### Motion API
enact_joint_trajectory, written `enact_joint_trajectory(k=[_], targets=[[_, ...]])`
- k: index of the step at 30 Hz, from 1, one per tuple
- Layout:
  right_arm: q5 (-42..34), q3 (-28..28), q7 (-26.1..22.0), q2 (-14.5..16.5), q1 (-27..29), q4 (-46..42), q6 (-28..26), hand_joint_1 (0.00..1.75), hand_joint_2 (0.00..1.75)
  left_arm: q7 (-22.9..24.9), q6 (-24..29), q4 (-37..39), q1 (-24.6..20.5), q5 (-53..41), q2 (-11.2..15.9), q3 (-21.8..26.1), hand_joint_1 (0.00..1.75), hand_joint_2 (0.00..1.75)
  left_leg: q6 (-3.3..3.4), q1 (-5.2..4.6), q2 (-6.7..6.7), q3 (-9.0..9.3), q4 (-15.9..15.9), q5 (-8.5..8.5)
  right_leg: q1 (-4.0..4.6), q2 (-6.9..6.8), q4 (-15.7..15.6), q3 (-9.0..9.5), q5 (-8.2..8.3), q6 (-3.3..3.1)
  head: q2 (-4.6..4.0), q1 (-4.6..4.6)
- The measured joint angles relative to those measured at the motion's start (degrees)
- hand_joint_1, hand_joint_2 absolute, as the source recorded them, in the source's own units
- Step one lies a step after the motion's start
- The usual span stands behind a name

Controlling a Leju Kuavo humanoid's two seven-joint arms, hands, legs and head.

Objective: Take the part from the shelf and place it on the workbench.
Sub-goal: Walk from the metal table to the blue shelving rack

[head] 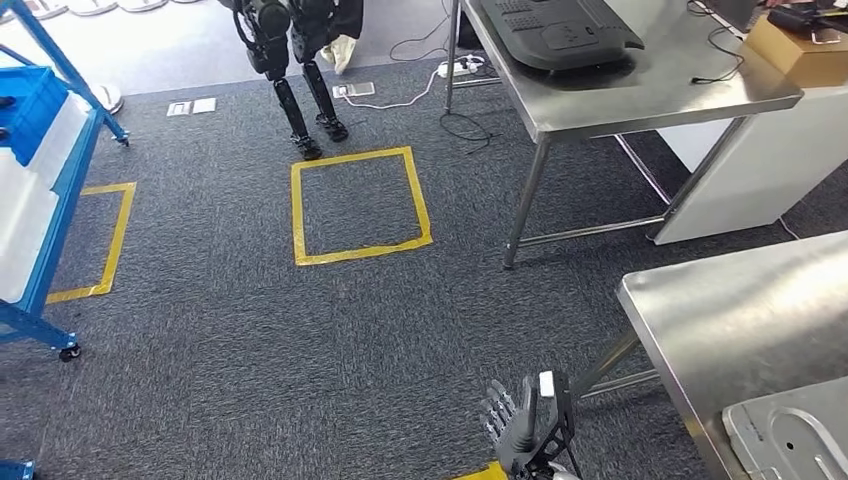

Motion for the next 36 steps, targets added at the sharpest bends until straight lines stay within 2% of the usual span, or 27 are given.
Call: enact_joint_trajectory(k=[1, 2, 3, 4, 6, 7, 8, 10, 12, 13, 15, 16, 17, 18, 19, 21, 23, 25, 27, 28, 30, 31, 32, 33, 34, 35, 36], targets=[[0.2, 0.2, 0.2, 0.1, 0.0, 1.1, 0.1, 0.00, 0.00, 0.0, 0.0, 0.0, 0.0, 0.0, 0.0, -0.1, 0.00, 0.00, 0.06, -0.01, -0.77, 0.03, 0.0, -0.02, 0.00, 0.37, 3.9, -2.17, -1.13, 0.09, 0.00, 0.00], [0.4, 0.4, 0.3, 0.2, 0.0, 2.2, 0.2, 0.00, 0.00, 0.0, 0.0, 0.0, 0.0, 0.0, 0.0, -0.2, 0.00, 0.00, 0.06, 0.02, -1.59, 0.08, 0.0, -0.03, -0.04, 0.51, 5.6, -3.33, -1.05, 0.16, 0.01, 0.00], [0.7, 0.6, 0.5, 0.3, -0.1, 3.1, 0.2, 0.00, 0.00, 0.0, -0.1, 0.0, 0.0, -0.1, 0.0, -0.3, 0.00, 0.00, 0.04, 0.10, -2.44, 0.15, 0.1, -0.05, -0.12, 0.61, 4.5, -3.21, 0.26, 0.21, 0.01, 0.00], [1.2, 0.8, 0.7, 0.3, -0.3, 4.0, 0.3, 0.00, 0.00, 0.0, -0.1, 0.0, 0.1, -0.1, 0.0, -0.4, 0.00, 0.00, -0.04, 0.23, -3.24, 0.22, 0.2, -0.09, -0.27, 0.99, 1.0, -1.87, 2.46, 0.28, 0.02, 0.01], [2.7, 1.4, 1.4, 0.5, -1.0, 5.8, -0.2, 0.00, 0.00, 0.1, -0.3, 0.0, 0.0, -0.2, 0.0, -0.5, 0.00, 0.00, -0.47, 0.38, -4.71, 0.17, 0.5, -0.32, -0.86, 3.70, -8.5, 2.35, 6.97, 0.55, 0.02, 0.04], [3.8, 1.8, 1.9, 0.6, -1.3, 6.7, -0.8, 0.00, 0.00, 0.1, -0.5, 0.0, -0.2, -0.2, 0.0, -0.5, 0.00, 0.00, -0.77, 0.42, -5.31, 0.02, 0.8, -0.41, -1.11, 5.08, -11.9, 3.97, 8.30, 0.52, 0.03, 0.04], [4.9, 2.2, 2.6, 0.7, -1.5, 7.7, -1.5, 0.00, 0.00, 0.2, -0.7, 0.0, -0.3, -0.3, 0.0, -0.5, 0.00, 0.00, -1.10, 0.43, -5.88, -0.13, 0.8, -0.41, -1.18, 6.03, -13.9, 4.91, 8.92, 0.38, 0.03, 0.04], [7.0, 3.2, 4.4, 1.0, -2.0, 9.5, -3.1, 0.00, 0.00, 0.5, -0.9, 0.0, -0.2, -0.6, 0.1, -0.7, 0.00, 0.00, -1.70, 0.69, -6.98, -0.47, 0.6, -0.16, -0.95, 5.37, -14.8, 5.32, 9.25, -0.44, 0.03, 0.04], [8.7, 4.1, 6.5, 1.2, -2.4, 11.3, -4.4, 0.00, 0.00, 0.9, -1.0, 0.0, -0.2, -0.9, 0.2, -0.9, 0.00, 0.00, -2.23, 0.79, -5.57, -1.64, 2.3, -1.29, -0.77, 3.93, -15.3, 5.57, 9.55, -1.32, 0.01, 0.03], [9.6, 4.6, 7.6, 1.3, -2.6, 12.4, -5.0, 0.00, 0.00, 1.1, -1.0, 0.0, -0.3, -1.0, 0.2, -1.1, 0.00, 0.00, -2.46, 0.74, -4.02, -3.16, 5.4, -2.95, -0.72, 3.11, -15.6, 5.74, 9.66, -1.68, 0.01, 0.02], [11.4, 5.8, 10.2, 1.3, -2.6, 14.7, -6.4, 0.00, 0.00, 1.5, -1.0, 0.0, -0.8, -1.2, 0.2, -1.5, 0.00, 0.00, -2.90, 0.68, -1.11, -7.85, 15.1, -7.37, -0.40, 1.30, -15.9, 5.97, 9.63, -2.18, 0.01, 0.02], [12.2, 6.4, 11.4, 1.3, -2.5, 15.9, -6.9, 0.00, 0.00, 1.7, -1.0, 0.0, -0.9, -1.3, 0.2, -1.6, 0.00, 0.00, -3.03, 0.73, -0.63, -10.01, 19.5, -8.90, -0.26, 0.37, -15.9, 6.01, 9.52, -2.28, 0.01, 0.04], [12.9, 7.0, 12.4, 1.3, -2.4, 17.1, -7.3, 0.00, 0.00, 1.9, -1.0, 0.0, -1.0, -1.5, 0.2, -1.8, 0.00, 0.00, -3.06, 0.76, -0.41, -11.10, 21.6, -9.34, -0.16, -0.49, -15.9, 6.06, 9.40, -2.35, 0.01, 0.04], [13.5, 7.6, 13.3, 1.3, -2.4, 18.2, -7.7, 0.00, 0.00, 2.1, -1.0, 0.0, -0.9, -1.7, 0.2, -1.9, 0.00, 0.00, -3.01, 0.78, -0.26, -10.83, 21.1, -8.69, -0.11, -1.22, -15.9, 6.14, 9.29, -2.35, 0.01, 0.03], [14.0, 8.2, 14.0, 1.4, -2.4, 19.2, -7.9, 0.00, 0.00, 2.3, -1.1, 0.0, -0.9, -1.8, 0.2, -2.0, 0.00, 0.00, -2.87, 0.76, 0.06, -9.17, 17.9, -7.05, -0.08, -1.82, -15.9, 6.27, 9.16, -2.29, 0.01, 0.03], [14.9, 9.3, 15.5, 1.5, -2.3, 20.9, -8.4, 0.00, 0.00, 2.4, -1.1, 0.0, -1.0, -2.0, 0.2, -2.1, 0.00, 0.00, -2.36, 0.37, 2.47, -3.77, 8.1, -3.18, 0.03, -2.81, -15.9, 6.71, 8.83, -1.94, 0.01, 0.01], [15.5, 10.2, 16.9, 1.6, -2.0, 22.4, -8.7, 0.00, 0.00, 2.6, -1.2, 0.0, -1.4, -2.1, 0.3, -2.3, 0.00, 0.00, -1.90, -0.16, 4.47, -0.22, 1.7, -1.34, 0.25, -3.73, -15.8, 7.08, 8.44, -1.41, 0.01, 0.00], [15.8, 11.0, 18.0, 1.8, -1.7, 23.6, -8.7, 0.00, 0.00, 3.0, -1.3, 0.0, -1.4, -2.1, 0.3, -2.6, 0.00, 0.00, -1.56, -0.41, 3.76, 0.39, 0.5, -1.16, 0.31, -4.84, -15.9, 7.41, 8.19, -0.88, 0.02, 0.00], [15.9, 11.7, 18.9, 2.0, -1.5, 24.8, -8.8, 0.00, 0.00, 3.3, -1.3, 0.0, -1.2, -2.2, 0.3, -2.9, 0.00, 0.00, -0.92, -0.26, 2.52, 0.81, -0.1, -0.79, 0.02, -3.88, -14.8, 7.24, 7.04, -0.43, 0.02, -0.02], [15.9, 12.0, 19.2, 2.0, -1.4, 25.3, -8.8, 0.00, 0.00, 3.3, -1.4, 0.0, -1.2, -2.3, 0.4, -3.0, 0.00, 0.00, -0.54, -0.13, 1.93, 1.05, -0.4, -0.59, -0.10, -2.59, -12.4, 6.22, 5.50, -0.29, 0.02, -0.02], [15.9, 12.6, 19.8, 2.1, -1.1, 26.4, -8.9, 0.00, 0.00, 3.3, -1.5, 0.0, -1.4, -2.6, 0.5, -3.2, 0.00, 0.00, -0.05, -0.04, 0.69, 1.22, -0.6, -0.42, -0.14, -0.06, -3.2, 1.84, 0.99, -0.16, 0.01, -0.02], [16.0, 12.9, 20.1, 2.1, -0.9, 26.9, -8.9, 0.00, 0.00, 3.3, -1.6, 0.0, -1.5, -2.8, 0.5, -3.3, 0.00, 0.00, 0.04, -0.07, -0.06, 1.23, -0.6, -0.43, -0.11, 0.36, 1.6, -0.60, -0.82, -0.10, 0.01, -0.02], [16.0, 13.2, 20.5, 2.1, -0.7, 27.4, -8.9, 0.00, 0.00, 3.3, -1.7, 0.0, -1.5, -3.0, 0.5, -3.4, 0.00, 0.00, 0.06, -0.06, -0.84, 1.25, -0.6, -0.45, -0.11, 0.53, 4.7, -2.32, -1.60, -0.03, 0.01, -0.02], [16.0, 13.4, 20.7, 2.1, -0.5, 27.8, -9.0, 0.00, 0.00, 3.4, -1.8, 0.0, -1.4, -3.0, 0.5, -3.5, 0.00, 0.00, 0.06, -0.01, -1.64, 1.30, -0.6, -0.46, -0.15, 0.60, 5.3, -2.85, -1.12, 0.03, 0.01, -0.02], [16.2, 13.6, 21.0, 2.1, -0.5, 28.2, -9.2, 0.00, 0.00, 3.4, -1.9, 0.0, -1.3, -3.0, 0.5, -3.5, 0.00, 0.00, 0.01, 0.10, -2.45, 1.36, -0.5, -0.46, -0.23, 0.73, 3.0, -2.00, 0.56, 0.07, 0.02, -0.02], [16.6, 13.8, 21.5, 2.1, -0.5, 28.6, -9.5, 0.00, 0.00, 3.4, -1.9, 0.0, -1.3, -3.1, 0.5, -3.6, 0.00, 0.00, -0.13, 0.26, -3.28, 1.42, -0.4, -0.50, -0.40, 1.26, -1.4, 0.03, 2.93, 0.16, 0.02, 0.00], [17.1, 14.1, 22.3, 2.1, -0.5, 28.9, -10.0, 0.00, 0.00, 3.4, -1.9, 0.0, -1.4, -3.1, 0.5, -3.7, 0.00, 0.00, -0.39, 0.35, -4.06, 1.41, -0.3, -0.57, -0.70, 2.75, -6.4, 2.45, 5.14, 0.35, 0.02, 0.03]])
